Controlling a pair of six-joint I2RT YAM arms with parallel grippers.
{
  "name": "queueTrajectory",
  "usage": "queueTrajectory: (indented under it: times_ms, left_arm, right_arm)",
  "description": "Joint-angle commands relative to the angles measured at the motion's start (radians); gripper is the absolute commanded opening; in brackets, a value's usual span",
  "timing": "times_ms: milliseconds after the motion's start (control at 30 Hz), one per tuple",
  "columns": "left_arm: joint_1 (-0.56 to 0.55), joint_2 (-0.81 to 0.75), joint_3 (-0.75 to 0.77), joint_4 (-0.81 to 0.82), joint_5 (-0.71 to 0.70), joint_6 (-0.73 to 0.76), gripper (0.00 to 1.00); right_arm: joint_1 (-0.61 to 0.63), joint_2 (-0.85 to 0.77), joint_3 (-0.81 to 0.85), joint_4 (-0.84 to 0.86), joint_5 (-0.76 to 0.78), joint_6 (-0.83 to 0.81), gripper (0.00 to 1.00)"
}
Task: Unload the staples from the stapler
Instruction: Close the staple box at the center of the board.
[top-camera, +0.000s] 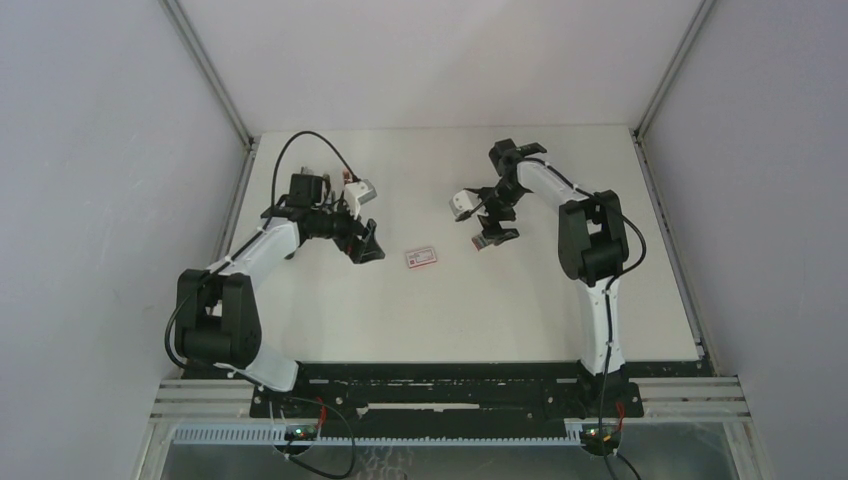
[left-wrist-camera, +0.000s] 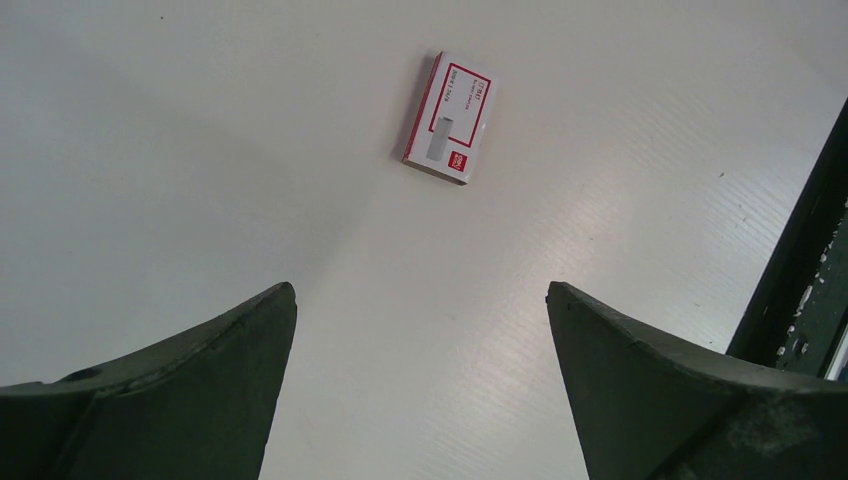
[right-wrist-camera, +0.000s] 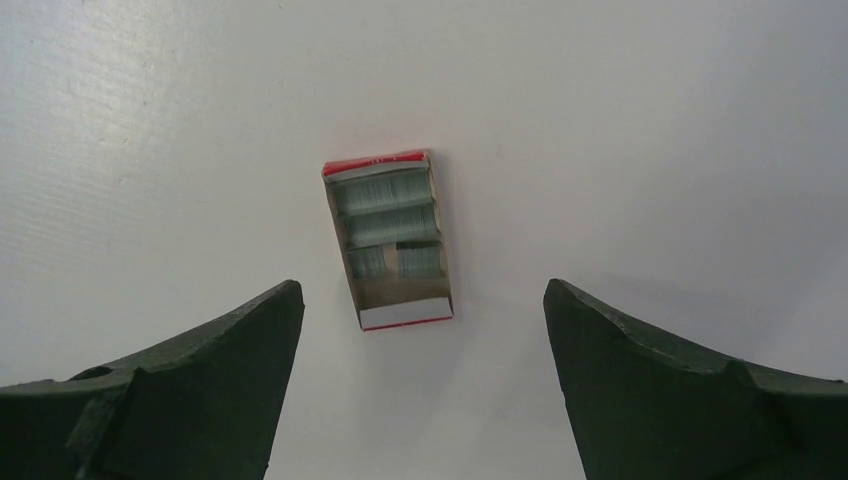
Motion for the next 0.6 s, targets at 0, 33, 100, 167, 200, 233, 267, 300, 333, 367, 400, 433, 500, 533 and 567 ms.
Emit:
queueTrajectory:
  times_ms: [0, 33, 100, 167, 200, 233, 267, 300, 333, 367, 400, 433, 500, 533, 567]
  left_arm:
    - [-0.007, 0.0, 0.003, 0.036, 0.031, -0.041, 1.0]
    - [-0.006, -0.001, -0.001, 0.044, 0.036, -0.056, 1.0]
    - [-0.006, -0.002, -0.015, 0.068, 0.043, -0.096, 1.0]
    - [-0.007, 0.003, -0.028, 0.104, 0.045, -0.153, 1.0]
    - [-0.006, 0.006, -0.036, 0.125, 0.047, -0.187, 1.0]
    - [-0.006, 0.009, -0.044, 0.148, 0.047, -0.219, 1.0]
    - [-0.006, 0.012, -0.052, 0.17, 0.048, -0.251, 1.0]
    - [-0.006, 0.016, -0.06, 0.195, 0.048, -0.282, 1.0]
    - [-0.007, 0.02, -0.069, 0.217, 0.048, -0.309, 1.0]
    - [-0.007, 0.025, -0.074, 0.242, 0.048, -0.331, 1.0]
    - [-0.006, 0.031, -0.08, 0.26, 0.047, -0.353, 1.0]
    - [-0.006, 0.04, -0.08, 0.268, 0.05, -0.371, 1.0]
    - [-0.006, 0.056, -0.078, 0.282, 0.066, -0.404, 1.0]
    - [-0.006, 0.065, -0.077, 0.289, 0.076, -0.416, 1.0]
    - [-0.007, 0.072, -0.077, 0.295, 0.082, -0.425, 1.0]
  right_arm:
    - [0.033, -0.016, -0.037, 0.033, 0.005, -0.024, 0.9]
    - [0.039, -0.024, -0.051, 0.04, 0.005, -0.022, 0.9]
    - [0.046, -0.034, -0.071, 0.052, -0.002, -0.019, 0.89]
    - [0.053, -0.032, -0.082, 0.058, 0.006, -0.014, 0.87]
    - [0.056, -0.03, -0.085, 0.06, 0.009, -0.007, 0.84]
    - [0.058, -0.027, -0.088, 0.062, 0.009, 0.0, 0.82]
    - [0.059, -0.027, -0.09, 0.064, 0.007, 0.008, 0.81]
    - [0.06, -0.027, -0.094, 0.072, 0.005, 0.018, 0.79]
    - [0.06, -0.03, -0.101, 0.082, 0.003, 0.025, 0.78]
    - [0.06, -0.032, -0.111, 0.092, 0.004, 0.029, 0.78]
    - [0.06, -0.035, -0.119, 0.103, 0.008, 0.033, 0.76]
    - [0.06, -0.036, -0.124, 0.111, 0.013, 0.039, 0.76]
    - [0.057, -0.038, -0.128, 0.116, 0.02, 0.043, 0.74]
    - [0.052, -0.038, -0.128, 0.117, 0.022, 0.044, 0.73]
    - [0.05, -0.038, -0.129, 0.119, 0.024, 0.047, 0.73]
